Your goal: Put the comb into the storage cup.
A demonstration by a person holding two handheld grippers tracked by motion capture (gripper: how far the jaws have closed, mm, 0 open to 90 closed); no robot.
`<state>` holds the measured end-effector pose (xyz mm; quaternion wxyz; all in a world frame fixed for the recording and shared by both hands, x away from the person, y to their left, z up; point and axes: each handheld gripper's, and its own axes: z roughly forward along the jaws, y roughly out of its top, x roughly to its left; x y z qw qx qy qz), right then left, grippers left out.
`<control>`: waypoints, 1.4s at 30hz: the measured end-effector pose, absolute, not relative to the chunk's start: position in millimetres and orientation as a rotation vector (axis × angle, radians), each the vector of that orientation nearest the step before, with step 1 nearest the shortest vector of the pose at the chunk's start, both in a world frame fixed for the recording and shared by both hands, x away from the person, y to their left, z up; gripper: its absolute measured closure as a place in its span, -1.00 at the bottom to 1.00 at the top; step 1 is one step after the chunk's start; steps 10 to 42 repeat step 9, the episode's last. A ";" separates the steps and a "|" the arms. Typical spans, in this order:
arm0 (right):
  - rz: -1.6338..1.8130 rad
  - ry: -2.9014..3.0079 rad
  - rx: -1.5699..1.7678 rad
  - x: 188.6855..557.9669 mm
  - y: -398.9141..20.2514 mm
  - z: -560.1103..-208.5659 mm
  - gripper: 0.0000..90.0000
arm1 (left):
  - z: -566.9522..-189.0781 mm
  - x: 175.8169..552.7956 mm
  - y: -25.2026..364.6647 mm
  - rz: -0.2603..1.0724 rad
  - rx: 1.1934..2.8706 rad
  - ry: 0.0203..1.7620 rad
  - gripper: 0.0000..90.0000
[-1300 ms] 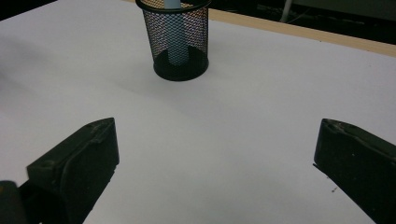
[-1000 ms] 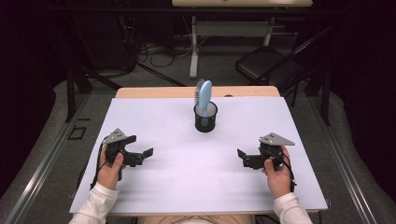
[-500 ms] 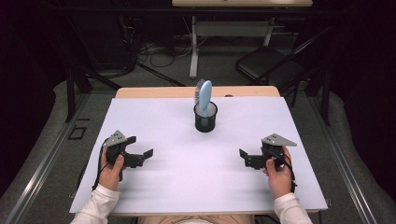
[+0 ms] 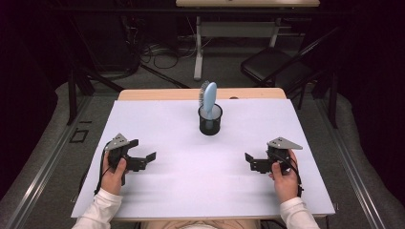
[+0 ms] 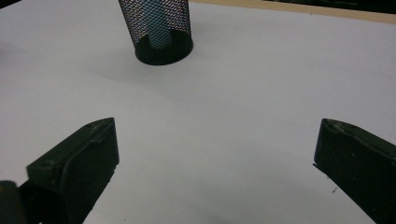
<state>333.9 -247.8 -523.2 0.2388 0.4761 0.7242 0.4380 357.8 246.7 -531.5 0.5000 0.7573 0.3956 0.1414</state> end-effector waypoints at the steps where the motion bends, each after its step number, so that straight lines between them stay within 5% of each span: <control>1: 1.201 1.982 1.305 334.1 -247.8 -523.4 -1.00 | -531.3 357.8 246.9 0.343 1.833 0.957 -0.99; 42: 1.200 1.971 1.321 336.0 -249.5 -524.6 -1.00 | -530.7 359.6 251.1 0.353 1.821 0.982 -0.99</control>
